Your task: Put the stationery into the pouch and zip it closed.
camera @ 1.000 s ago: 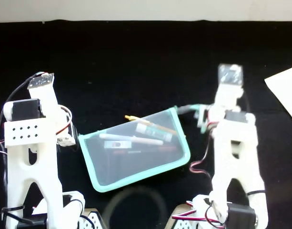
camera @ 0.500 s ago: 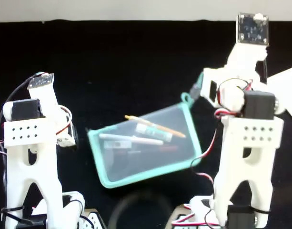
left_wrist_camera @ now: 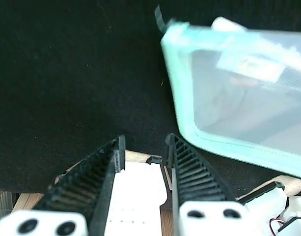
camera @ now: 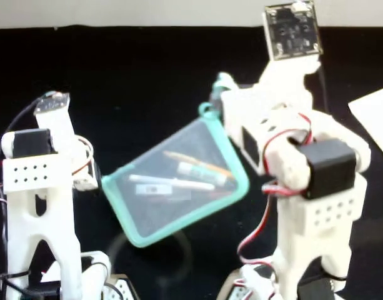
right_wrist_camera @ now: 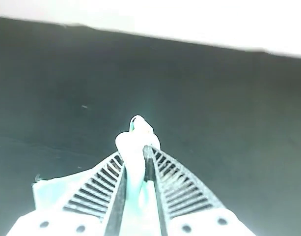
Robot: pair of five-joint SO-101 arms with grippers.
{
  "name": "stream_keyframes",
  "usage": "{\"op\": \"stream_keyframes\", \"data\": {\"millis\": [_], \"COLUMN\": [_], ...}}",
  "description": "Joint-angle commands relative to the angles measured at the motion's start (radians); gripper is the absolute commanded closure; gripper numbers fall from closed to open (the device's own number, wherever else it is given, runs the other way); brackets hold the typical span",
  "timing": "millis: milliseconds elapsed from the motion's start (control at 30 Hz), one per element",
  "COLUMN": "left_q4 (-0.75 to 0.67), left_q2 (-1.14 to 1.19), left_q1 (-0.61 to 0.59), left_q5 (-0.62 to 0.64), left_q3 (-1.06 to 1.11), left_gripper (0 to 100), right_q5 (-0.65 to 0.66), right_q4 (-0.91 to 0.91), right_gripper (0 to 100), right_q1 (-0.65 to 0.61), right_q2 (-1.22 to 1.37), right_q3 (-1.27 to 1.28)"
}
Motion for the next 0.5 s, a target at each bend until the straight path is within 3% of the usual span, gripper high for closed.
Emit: {"op": "stream_keyframes", "data": {"millis": [0, 267, 467], "left_q4": [0.003, 0.008, 0.107], "left_q2": [-0.001, -0.001, -0.022], "left_q1": [0.010, 0.010, 0.015], "left_q5": [-0.005, -0.003, -0.002], "left_q3": [-0.114, -0.321, -0.535], "left_gripper": [85, 85, 85], "right_q5": [-0.002, -0.002, -0.002], "right_q4": [0.002, 0.002, -0.004], "right_gripper": [99.2, 99.2, 99.2], "right_q1": [-0.074, -0.223, -0.338], "right_q2": [-0.010, -0.010, -0.001], "right_q3": [-0.104, -0.252, -0.283]}}
